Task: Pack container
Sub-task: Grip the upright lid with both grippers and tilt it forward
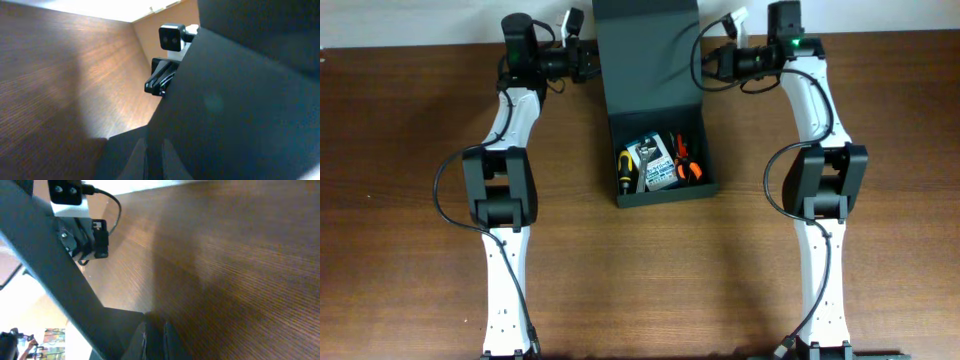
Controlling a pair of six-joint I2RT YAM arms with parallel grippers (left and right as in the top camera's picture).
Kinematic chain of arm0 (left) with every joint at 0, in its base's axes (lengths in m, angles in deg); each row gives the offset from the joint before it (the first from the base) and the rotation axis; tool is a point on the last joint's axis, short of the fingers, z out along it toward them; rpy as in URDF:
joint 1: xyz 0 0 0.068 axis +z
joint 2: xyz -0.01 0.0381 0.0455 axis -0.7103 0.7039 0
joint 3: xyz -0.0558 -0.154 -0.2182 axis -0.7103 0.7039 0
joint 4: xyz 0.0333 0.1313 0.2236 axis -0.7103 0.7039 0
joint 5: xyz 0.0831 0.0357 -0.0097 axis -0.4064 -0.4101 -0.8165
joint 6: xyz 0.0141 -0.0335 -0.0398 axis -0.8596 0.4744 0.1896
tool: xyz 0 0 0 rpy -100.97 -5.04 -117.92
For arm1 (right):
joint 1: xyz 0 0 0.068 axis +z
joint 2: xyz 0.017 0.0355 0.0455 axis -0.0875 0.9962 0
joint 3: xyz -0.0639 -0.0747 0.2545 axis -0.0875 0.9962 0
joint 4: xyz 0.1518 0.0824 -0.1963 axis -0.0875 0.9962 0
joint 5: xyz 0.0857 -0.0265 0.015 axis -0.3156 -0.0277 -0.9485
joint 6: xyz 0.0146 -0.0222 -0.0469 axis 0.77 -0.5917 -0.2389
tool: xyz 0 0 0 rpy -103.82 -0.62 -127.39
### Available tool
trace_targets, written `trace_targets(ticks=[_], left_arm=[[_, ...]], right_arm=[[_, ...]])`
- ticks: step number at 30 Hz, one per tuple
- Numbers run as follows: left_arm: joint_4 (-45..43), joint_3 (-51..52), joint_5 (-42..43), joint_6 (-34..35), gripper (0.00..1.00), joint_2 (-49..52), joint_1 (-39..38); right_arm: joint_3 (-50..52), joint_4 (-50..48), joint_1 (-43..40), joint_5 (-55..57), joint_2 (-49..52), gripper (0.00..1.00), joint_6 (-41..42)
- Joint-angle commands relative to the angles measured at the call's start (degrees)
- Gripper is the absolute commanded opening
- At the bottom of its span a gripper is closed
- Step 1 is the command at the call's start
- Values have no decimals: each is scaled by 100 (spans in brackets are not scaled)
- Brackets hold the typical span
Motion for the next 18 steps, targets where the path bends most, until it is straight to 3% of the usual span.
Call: trace_targets(ticks=[1,7,18], left_arm=[[-778,-33,66,1235,2,11,-219],[-2367,-146,-186,2490,2,9,-481],[-2245,-164,-592,2538,2,9,-459]], right_arm=[[-173,9,17,-319,-538,4,-66],[-173,343,20,74,-822,4,-70],[-173,678,33,177,-1082,4,-236]])
